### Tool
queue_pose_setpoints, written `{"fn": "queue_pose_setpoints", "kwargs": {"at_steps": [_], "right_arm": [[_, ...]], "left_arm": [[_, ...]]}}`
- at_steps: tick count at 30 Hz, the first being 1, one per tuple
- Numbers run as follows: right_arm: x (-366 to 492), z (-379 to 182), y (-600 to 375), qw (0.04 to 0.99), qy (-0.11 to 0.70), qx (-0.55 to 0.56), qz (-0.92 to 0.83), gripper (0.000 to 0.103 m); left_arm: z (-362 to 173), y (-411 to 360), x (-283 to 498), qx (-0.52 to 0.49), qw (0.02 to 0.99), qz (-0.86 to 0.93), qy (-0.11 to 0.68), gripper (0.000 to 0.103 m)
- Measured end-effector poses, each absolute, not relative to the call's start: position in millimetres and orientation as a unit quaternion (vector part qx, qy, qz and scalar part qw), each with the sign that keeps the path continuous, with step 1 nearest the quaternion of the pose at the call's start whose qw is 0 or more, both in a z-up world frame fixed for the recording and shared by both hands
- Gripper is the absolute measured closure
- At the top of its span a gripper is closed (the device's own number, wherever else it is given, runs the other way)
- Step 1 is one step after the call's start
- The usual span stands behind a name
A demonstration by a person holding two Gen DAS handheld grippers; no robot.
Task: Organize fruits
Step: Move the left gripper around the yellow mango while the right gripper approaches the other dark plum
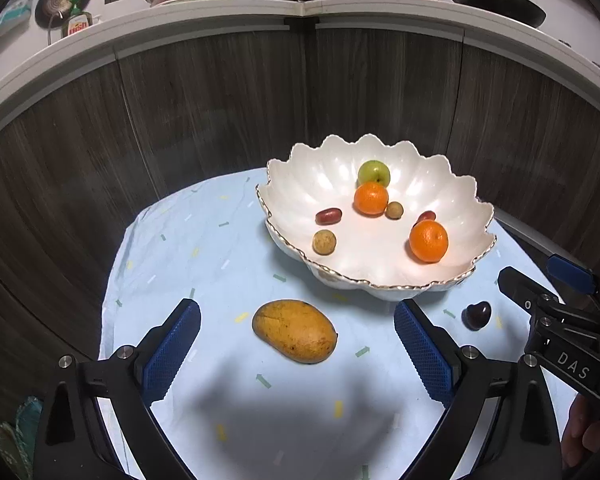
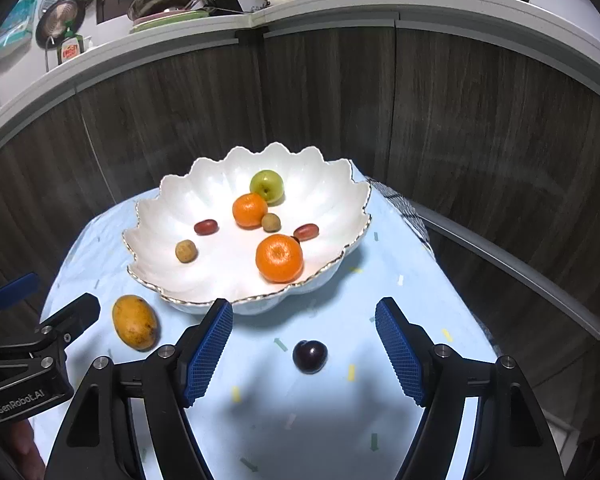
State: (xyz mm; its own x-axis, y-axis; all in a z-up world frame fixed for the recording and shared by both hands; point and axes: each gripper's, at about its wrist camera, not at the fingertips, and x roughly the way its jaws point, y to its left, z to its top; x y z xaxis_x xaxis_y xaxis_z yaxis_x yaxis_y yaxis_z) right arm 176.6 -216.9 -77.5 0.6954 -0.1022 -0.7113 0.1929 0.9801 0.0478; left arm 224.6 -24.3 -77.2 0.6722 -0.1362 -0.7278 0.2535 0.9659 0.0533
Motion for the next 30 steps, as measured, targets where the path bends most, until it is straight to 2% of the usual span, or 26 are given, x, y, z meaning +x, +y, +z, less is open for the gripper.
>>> {"fn": "queue_pose_setpoints", "kwargs": {"at_steps": [24, 30], "right_arm": [[186.8, -130.3, -221.4, 0.902, 0.415, 0.055, -0.106, 0.029], [190.3, -141.9, -219.8, 0.897, 0.425, 0.052, -0.106, 0.034]], "left_arm": [[-130.5, -22.7, 251.3, 0.076, 0.9, -0.088, 0.42, 0.004], [-140.9, -21.0, 258.1, 0.076, 0.896, -0.086, 0.428, 0.004]]}}
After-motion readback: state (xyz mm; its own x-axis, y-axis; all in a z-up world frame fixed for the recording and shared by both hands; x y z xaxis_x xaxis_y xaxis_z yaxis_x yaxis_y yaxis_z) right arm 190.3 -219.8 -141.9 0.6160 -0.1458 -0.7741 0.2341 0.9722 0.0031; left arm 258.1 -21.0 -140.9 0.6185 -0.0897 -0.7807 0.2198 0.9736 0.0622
